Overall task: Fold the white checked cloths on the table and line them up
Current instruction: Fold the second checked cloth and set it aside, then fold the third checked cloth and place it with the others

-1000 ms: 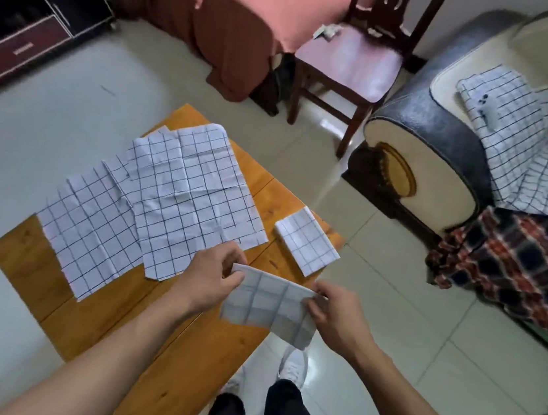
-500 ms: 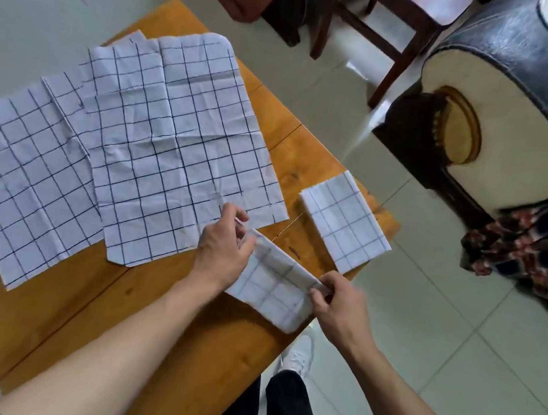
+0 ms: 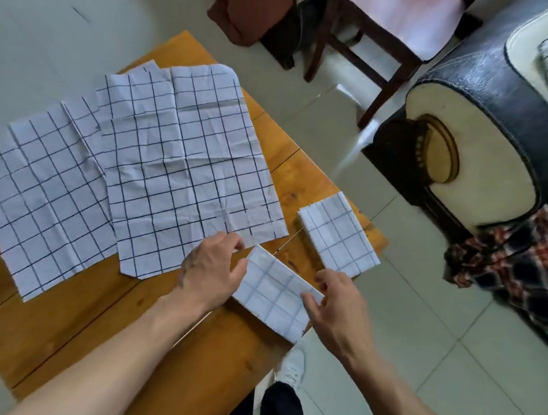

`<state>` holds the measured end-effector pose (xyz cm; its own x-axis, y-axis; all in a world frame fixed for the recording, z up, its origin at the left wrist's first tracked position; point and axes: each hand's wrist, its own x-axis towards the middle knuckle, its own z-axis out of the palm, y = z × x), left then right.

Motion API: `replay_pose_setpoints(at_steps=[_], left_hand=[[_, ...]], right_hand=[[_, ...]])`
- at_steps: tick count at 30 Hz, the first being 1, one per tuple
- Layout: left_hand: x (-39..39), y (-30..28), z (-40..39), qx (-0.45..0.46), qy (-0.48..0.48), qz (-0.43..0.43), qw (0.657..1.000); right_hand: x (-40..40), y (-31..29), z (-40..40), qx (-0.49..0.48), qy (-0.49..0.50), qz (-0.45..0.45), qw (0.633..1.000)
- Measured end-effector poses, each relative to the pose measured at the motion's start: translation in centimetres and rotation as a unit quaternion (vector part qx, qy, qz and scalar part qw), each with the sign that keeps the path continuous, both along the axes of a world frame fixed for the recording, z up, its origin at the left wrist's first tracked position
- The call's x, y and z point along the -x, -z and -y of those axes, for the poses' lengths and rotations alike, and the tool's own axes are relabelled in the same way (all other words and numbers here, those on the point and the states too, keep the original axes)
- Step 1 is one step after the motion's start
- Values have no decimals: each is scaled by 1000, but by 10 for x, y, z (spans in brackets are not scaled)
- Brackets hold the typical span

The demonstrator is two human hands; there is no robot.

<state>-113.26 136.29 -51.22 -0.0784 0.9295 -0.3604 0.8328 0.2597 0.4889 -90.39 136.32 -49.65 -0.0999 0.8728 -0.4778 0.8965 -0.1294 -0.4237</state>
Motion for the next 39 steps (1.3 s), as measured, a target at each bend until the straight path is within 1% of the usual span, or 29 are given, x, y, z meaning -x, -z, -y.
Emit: replay_pose_setpoints(at_steps=[3, 7, 10, 15, 20, 23, 26, 29, 33, 36, 39], left_hand=[[0, -34, 7, 17, 52, -36, 998], [-3, -97, 32, 17, 58, -60, 996], [-3, -149, 66, 13, 29, -79, 996], [-8, -235, 152, 27, -65, -101, 992], [3, -297, 238, -2, -120, -136, 983], [25, -317, 287, -3, -147, -161, 976], [54, -327, 334, -13, -187, -166, 968], [85, -330, 381, -26, -227, -149, 962], [134, -331, 445, -55, -246, -126, 959], [184, -332, 498, -64, -254, -111, 959], [235, -333, 544, -82, -256, -115, 956]], right_hand=[[5, -26, -2, 2, -54, 7, 998], [3, -71, -2, -19, -117, 19, 993], [2, -115, 6, -45, -164, 5, 985], [7, -185, 51, -66, -278, 6, 958], [31, -234, 99, -89, -361, -16, 928], [56, -250, 121, -113, -404, -37, 907], [91, -263, 146, -142, -440, -40, 886], [136, -275, 180, -160, -474, -27, 865], [205, -290, 236, -171, -501, -26, 848], [256, -301, 280, -176, -498, -18, 849], [300, -307, 320, -188, -491, -14, 851]])
